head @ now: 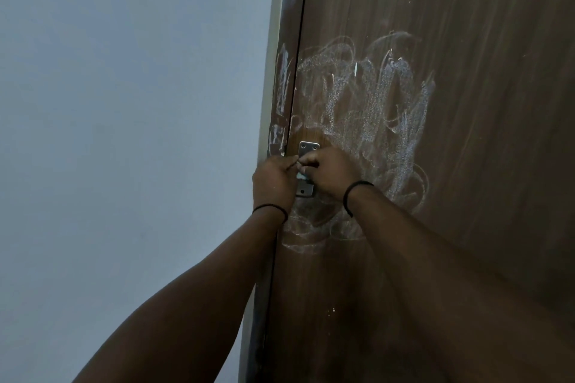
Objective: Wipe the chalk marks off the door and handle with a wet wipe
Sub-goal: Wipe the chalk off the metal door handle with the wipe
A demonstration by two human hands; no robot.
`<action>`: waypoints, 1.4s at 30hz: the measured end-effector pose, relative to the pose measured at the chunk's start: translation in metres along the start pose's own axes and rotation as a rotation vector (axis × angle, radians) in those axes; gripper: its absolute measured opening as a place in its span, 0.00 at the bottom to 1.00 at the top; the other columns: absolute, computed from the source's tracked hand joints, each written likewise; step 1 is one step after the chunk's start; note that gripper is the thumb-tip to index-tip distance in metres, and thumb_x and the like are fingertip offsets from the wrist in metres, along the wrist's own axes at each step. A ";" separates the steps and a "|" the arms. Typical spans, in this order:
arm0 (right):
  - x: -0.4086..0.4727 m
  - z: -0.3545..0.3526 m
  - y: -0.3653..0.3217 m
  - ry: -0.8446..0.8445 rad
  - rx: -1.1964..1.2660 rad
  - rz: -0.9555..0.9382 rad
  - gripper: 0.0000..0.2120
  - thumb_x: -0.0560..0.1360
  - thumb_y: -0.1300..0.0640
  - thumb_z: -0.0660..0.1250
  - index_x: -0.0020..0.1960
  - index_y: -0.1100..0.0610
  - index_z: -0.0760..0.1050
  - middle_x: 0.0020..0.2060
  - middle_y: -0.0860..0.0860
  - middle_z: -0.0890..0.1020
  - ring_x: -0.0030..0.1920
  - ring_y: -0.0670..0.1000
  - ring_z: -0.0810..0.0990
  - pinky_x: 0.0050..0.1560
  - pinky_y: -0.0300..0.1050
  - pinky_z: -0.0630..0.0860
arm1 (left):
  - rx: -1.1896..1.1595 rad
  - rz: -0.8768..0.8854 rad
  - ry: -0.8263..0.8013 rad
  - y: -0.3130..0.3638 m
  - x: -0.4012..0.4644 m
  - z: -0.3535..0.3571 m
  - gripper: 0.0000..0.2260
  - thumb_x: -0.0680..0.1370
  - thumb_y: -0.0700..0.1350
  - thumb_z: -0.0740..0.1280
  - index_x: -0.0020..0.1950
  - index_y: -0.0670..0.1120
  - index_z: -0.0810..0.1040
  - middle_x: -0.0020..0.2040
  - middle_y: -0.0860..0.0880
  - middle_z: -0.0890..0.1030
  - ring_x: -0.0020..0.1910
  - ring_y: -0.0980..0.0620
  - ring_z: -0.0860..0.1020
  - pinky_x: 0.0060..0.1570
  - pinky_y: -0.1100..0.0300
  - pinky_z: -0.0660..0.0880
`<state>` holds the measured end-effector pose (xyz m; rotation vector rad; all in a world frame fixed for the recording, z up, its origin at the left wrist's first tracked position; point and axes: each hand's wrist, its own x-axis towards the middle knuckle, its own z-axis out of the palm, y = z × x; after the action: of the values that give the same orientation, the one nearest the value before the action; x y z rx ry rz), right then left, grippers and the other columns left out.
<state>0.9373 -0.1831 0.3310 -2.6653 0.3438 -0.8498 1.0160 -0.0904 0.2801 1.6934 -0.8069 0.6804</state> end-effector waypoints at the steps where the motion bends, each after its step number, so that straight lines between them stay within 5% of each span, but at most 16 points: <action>1: -0.001 0.003 0.000 0.087 0.027 0.019 0.05 0.76 0.55 0.70 0.48 0.50 0.85 0.45 0.48 0.86 0.45 0.49 0.82 0.49 0.50 0.80 | 0.002 -0.024 -0.004 0.002 0.002 0.001 0.08 0.76 0.42 0.69 0.52 0.48 0.85 0.46 0.47 0.85 0.43 0.50 0.81 0.44 0.62 0.74; 4: -0.003 0.012 0.002 0.297 0.042 0.144 0.02 0.72 0.52 0.74 0.41 0.49 0.83 0.39 0.45 0.84 0.40 0.47 0.82 0.43 0.47 0.80 | -0.039 -0.191 -0.005 0.008 0.006 0.003 0.06 0.74 0.43 0.69 0.45 0.50 0.86 0.41 0.51 0.85 0.36 0.55 0.77 0.41 0.63 0.73; 8: -0.001 0.013 0.003 0.346 -0.007 0.236 0.06 0.72 0.53 0.73 0.37 0.50 0.80 0.35 0.45 0.83 0.38 0.48 0.81 0.38 0.42 0.77 | -0.103 -0.374 0.038 0.017 0.008 0.003 0.03 0.74 0.45 0.72 0.43 0.50 0.85 0.42 0.52 0.85 0.38 0.55 0.77 0.40 0.64 0.70; 12: 0.002 0.015 -0.003 0.386 0.122 0.169 0.06 0.77 0.55 0.68 0.44 0.51 0.84 0.39 0.47 0.84 0.36 0.45 0.78 0.32 0.38 0.70 | -0.199 -0.393 0.081 0.032 0.014 0.002 0.03 0.75 0.45 0.71 0.43 0.50 0.86 0.41 0.53 0.85 0.39 0.56 0.80 0.41 0.62 0.77; 15: 0.001 0.013 -0.003 0.376 0.237 0.028 0.08 0.76 0.55 0.69 0.54 0.55 0.83 0.45 0.50 0.85 0.43 0.47 0.82 0.43 0.44 0.79 | -0.332 -0.423 0.086 0.036 0.025 0.000 0.05 0.77 0.46 0.69 0.46 0.50 0.84 0.41 0.53 0.84 0.39 0.56 0.81 0.44 0.57 0.80; 22: 0.016 0.001 0.010 0.616 0.127 0.045 0.06 0.74 0.61 0.70 0.48 0.51 0.81 0.43 0.47 0.83 0.41 0.44 0.79 0.41 0.41 0.78 | -0.275 -0.366 0.167 0.032 0.021 0.001 0.10 0.81 0.49 0.61 0.45 0.47 0.77 0.40 0.50 0.83 0.41 0.50 0.82 0.45 0.56 0.78; 26: 0.032 -0.004 0.000 0.405 -0.111 -0.175 0.11 0.73 0.64 0.66 0.48 0.53 0.84 0.44 0.52 0.84 0.45 0.51 0.80 0.46 0.44 0.76 | -0.147 -0.299 0.134 0.028 0.013 0.003 0.08 0.80 0.43 0.62 0.52 0.45 0.82 0.47 0.46 0.83 0.45 0.52 0.77 0.43 0.61 0.70; 30: 0.036 -0.004 -0.007 0.300 -0.388 -0.323 0.10 0.71 0.64 0.67 0.47 0.55 0.84 0.44 0.53 0.83 0.47 0.55 0.78 0.48 0.50 0.76 | -0.100 -0.260 0.079 0.027 0.009 0.007 0.10 0.79 0.42 0.64 0.54 0.45 0.84 0.50 0.46 0.84 0.48 0.48 0.80 0.47 0.58 0.75; 34: 0.015 -0.006 0.020 0.458 -0.193 -0.145 0.11 0.73 0.64 0.66 0.50 0.54 0.84 0.46 0.54 0.84 0.45 0.53 0.80 0.45 0.49 0.79 | -0.157 -0.277 0.062 0.025 0.008 0.009 0.08 0.78 0.43 0.67 0.54 0.46 0.84 0.50 0.49 0.85 0.47 0.53 0.80 0.48 0.61 0.76; 38: 0.007 -0.003 0.025 0.369 -0.063 0.029 0.05 0.73 0.58 0.69 0.46 0.51 0.83 0.43 0.50 0.85 0.39 0.49 0.81 0.40 0.44 0.78 | -0.197 -0.277 0.079 0.029 0.013 0.009 0.07 0.78 0.43 0.67 0.53 0.46 0.84 0.49 0.49 0.85 0.45 0.54 0.79 0.45 0.63 0.74; 42: 0.014 -0.004 0.015 0.546 0.142 0.126 0.04 0.74 0.57 0.68 0.43 0.51 0.81 0.39 0.47 0.84 0.38 0.46 0.80 0.38 0.42 0.77 | -0.195 -0.261 0.118 0.036 0.023 0.009 0.08 0.78 0.42 0.68 0.55 0.47 0.84 0.51 0.51 0.84 0.46 0.57 0.79 0.44 0.69 0.71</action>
<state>0.9438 -0.2022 0.3361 -2.2181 0.5464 -1.4903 1.0017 -0.1095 0.3170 1.5314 -0.5391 0.4991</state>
